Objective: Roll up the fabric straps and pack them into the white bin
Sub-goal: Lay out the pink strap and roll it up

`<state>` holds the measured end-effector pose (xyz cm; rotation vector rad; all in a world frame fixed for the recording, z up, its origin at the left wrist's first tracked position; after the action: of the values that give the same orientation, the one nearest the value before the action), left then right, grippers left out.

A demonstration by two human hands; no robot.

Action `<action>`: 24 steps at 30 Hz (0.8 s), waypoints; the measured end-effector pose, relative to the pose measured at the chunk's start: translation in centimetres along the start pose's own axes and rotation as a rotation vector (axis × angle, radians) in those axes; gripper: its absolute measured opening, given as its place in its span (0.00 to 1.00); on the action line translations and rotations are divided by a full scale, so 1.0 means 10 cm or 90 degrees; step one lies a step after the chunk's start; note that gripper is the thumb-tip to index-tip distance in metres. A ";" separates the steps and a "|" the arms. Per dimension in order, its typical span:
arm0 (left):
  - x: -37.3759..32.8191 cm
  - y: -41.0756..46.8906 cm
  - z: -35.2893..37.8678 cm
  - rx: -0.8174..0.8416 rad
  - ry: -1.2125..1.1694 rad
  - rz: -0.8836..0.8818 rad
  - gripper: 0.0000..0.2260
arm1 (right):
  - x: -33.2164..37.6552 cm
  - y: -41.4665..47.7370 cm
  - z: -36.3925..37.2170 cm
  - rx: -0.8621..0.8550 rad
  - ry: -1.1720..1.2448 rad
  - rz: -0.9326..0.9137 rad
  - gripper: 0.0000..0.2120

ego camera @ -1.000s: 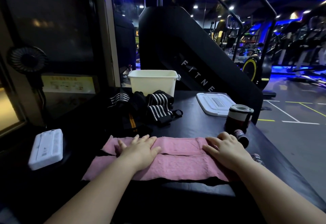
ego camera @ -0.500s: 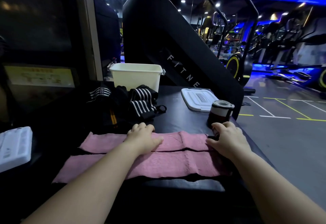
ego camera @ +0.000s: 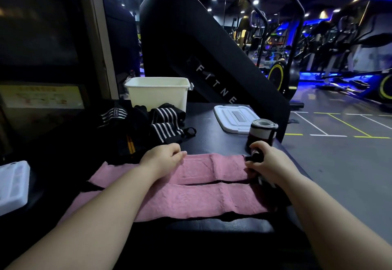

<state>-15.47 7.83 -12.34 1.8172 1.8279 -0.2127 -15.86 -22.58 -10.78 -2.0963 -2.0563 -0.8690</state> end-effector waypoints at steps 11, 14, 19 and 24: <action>-0.14 0.13 -0.50 -0.027 0.043 0.036 0.17 | 0.05 -0.04 -0.21 -0.069 0.140 0.018 0.24; -0.14 0.10 -0.56 0.023 0.023 0.031 0.16 | 0.06 -0.14 -0.25 -0.054 0.140 0.008 0.23; -0.14 -0.21 -0.47 0.088 0.052 0.035 0.16 | -0.01 -0.40 -0.24 -0.004 0.124 -0.026 0.23; -0.06 -0.50 -0.25 0.127 0.048 0.010 0.16 | -0.14 -0.61 -0.22 -0.007 0.094 -0.064 0.22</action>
<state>-20.96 8.15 -11.25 1.9988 1.9005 -0.3357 -22.28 -24.14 -11.58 -1.8850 -2.0999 -1.0179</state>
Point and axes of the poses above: each hand's wrist, its own y-axis towards the middle knuckle, its own z-axis out of the palm, x = y × z, the point moved 4 cm from there along y, towards the middle knuckle, and after that the axes turned 10 degrees about -x, right-handed, at the moved point
